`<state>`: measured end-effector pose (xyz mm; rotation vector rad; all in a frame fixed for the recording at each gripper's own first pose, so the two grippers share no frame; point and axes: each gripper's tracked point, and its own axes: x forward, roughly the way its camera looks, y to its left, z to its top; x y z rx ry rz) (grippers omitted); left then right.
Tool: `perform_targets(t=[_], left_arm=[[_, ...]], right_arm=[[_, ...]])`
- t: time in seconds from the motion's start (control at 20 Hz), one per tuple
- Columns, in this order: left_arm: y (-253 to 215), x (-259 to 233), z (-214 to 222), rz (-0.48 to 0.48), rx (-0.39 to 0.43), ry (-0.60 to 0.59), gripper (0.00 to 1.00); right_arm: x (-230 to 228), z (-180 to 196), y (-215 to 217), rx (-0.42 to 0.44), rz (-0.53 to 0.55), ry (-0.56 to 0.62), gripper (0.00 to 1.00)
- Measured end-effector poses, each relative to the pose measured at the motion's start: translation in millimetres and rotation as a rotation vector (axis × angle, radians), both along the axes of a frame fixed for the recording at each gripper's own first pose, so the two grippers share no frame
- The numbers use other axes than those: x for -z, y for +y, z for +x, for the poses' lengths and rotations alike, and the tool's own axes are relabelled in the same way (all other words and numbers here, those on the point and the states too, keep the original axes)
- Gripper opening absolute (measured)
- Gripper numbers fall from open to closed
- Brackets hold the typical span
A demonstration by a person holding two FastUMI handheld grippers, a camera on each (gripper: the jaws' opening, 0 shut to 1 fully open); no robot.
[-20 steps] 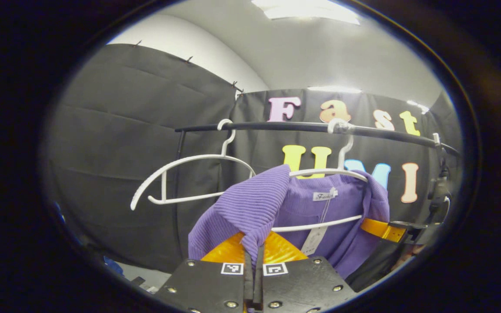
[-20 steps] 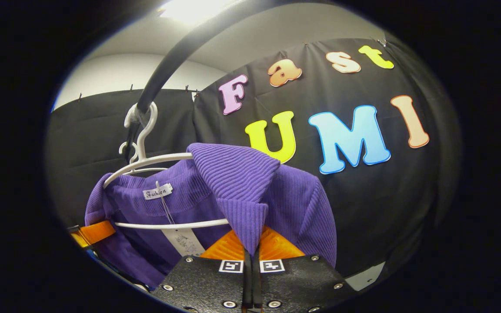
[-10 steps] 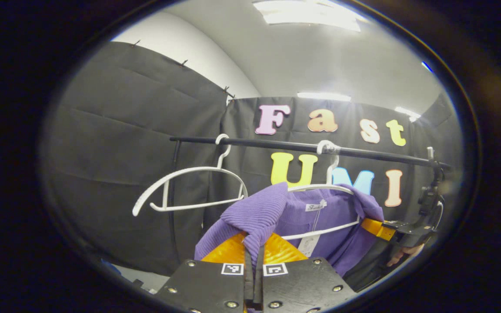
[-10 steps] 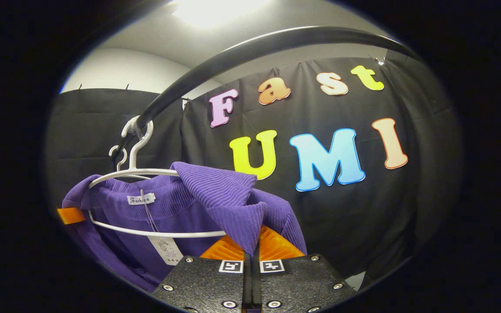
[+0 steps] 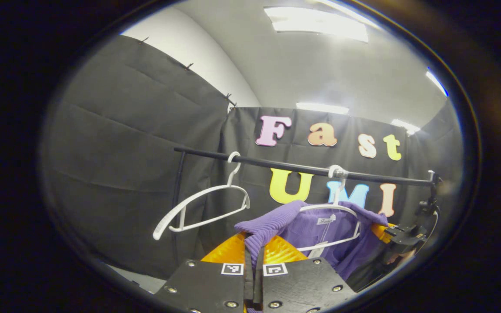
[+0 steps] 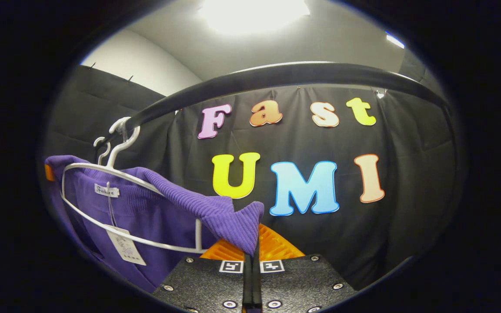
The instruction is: Grasp the clothes on the hanger with both hands and then place them into the laundry hamper below.
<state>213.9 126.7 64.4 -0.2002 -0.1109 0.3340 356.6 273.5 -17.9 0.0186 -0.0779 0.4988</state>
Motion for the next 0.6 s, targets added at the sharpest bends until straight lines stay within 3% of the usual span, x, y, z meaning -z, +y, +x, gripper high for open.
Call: perform_targets(t=[0.1, 0.25, 0.6], left_arm=[[8.5, -9.0, -6.4, 0.02, 0.004, -0.015, 0.06], [20.3, -22.0, -14.7, 0.05, 0.009, -0.037, 0.01], [56.0, -45.5, -4.9, 0.084, 0.024, -0.076, 0.01]], right_arm=[[-5.1, 1.4, 0.1, 0.02, -0.015, -0.03, 0.0], [-11.6, 2.0, 2.4, 0.051, -0.04, -0.074, 0.0], [-19.7, -2.5, 14.2, 0.058, -0.074, -0.113, 0.0]])
